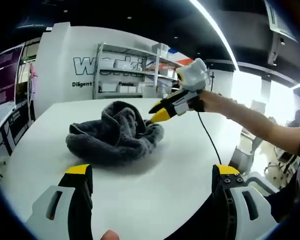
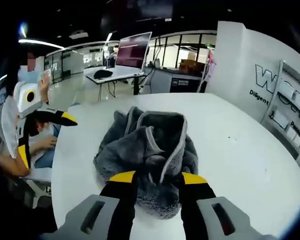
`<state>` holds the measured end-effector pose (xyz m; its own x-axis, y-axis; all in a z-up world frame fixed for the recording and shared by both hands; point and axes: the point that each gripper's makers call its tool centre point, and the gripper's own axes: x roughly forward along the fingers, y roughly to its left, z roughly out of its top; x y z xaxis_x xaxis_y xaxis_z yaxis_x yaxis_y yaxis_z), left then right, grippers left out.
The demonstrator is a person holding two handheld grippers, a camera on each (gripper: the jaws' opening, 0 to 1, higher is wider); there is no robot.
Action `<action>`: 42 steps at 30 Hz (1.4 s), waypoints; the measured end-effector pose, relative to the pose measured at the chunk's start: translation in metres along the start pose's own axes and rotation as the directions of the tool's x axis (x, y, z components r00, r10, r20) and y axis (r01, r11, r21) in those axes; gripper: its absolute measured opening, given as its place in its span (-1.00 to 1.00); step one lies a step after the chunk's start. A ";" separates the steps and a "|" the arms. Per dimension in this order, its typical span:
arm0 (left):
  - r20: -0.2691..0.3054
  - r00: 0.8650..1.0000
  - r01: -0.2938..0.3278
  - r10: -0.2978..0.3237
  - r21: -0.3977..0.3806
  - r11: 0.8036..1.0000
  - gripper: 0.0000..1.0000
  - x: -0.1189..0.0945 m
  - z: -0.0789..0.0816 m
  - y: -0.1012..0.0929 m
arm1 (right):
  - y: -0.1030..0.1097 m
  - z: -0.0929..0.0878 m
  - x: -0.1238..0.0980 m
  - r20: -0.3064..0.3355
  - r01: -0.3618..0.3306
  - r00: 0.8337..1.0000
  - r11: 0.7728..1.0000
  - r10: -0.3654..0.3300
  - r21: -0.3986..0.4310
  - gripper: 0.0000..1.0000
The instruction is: Open the folded towel by lifting each exposed corner and separating the folded layers until the towel lies flat within the target outline without major curled edges
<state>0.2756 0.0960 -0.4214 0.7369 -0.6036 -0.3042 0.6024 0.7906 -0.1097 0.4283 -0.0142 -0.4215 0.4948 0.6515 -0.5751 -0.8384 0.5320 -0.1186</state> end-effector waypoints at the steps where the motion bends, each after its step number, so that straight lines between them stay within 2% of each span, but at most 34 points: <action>1: 0.001 1.000 0.002 -0.002 0.001 1.000 0.95 -0.002 0.000 0.000 | 0.001 -0.002 0.002 -0.008 0.005 1.000 1.000 -0.005 -0.007 -0.40; 6: 0.020 1.000 -0.005 0.005 -0.003 1.000 0.95 -0.009 0.003 0.005 | -0.006 -0.005 0.012 -0.027 0.048 0.998 0.999 -0.048 -0.015 -0.41; 11: 0.005 1.000 -0.011 0.011 -0.003 1.000 0.95 -0.010 -0.002 0.010 | -0.008 -0.008 0.023 -0.020 0.060 0.998 0.998 -0.060 0.017 -0.44; 14: 0.006 1.000 -0.009 0.009 -0.013 1.000 0.95 -0.009 -0.003 0.011 | -0.009 -0.007 0.030 -0.005 0.052 0.999 0.998 -0.052 0.018 -0.56; 17: 0.003 1.000 -0.003 0.003 -0.017 1.000 0.95 -0.008 -0.005 0.011 | -0.012 -0.002 0.032 0.015 0.059 0.998 0.998 -0.058 -0.012 -0.90; 20: -0.004 1.000 -0.002 0.002 -0.014 1.000 0.95 -0.008 -0.006 0.011 | -0.011 0.001 0.030 0.025 0.051 0.998 0.998 -0.050 -0.026 -0.96; 27: -0.004 1.000 -0.004 0.004 -0.018 1.000 0.94 -0.012 -0.007 0.013 | -0.015 0.015 0.019 0.063 0.051 0.997 0.999 -0.050 -0.012 -0.99; 35: 0.002 1.000 -0.010 0.010 -0.023 1.000 0.94 -0.014 -0.005 0.019 | -0.023 0.050 -0.003 0.131 0.082 0.988 0.997 -0.080 -0.006 -1.00; 42: 0.005 1.000 -0.002 0.002 -0.028 1.000 0.94 -0.014 -0.005 0.017 | -0.029 0.072 -0.028 0.177 0.127 0.976 0.992 -0.125 0.000 -1.00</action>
<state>0.2738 0.1185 -0.4234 0.7395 -0.6026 -0.2999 0.5924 0.7942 -0.1351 0.4557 -0.0091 -0.3437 0.6283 0.6653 -0.4032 -0.7687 0.6105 -0.1906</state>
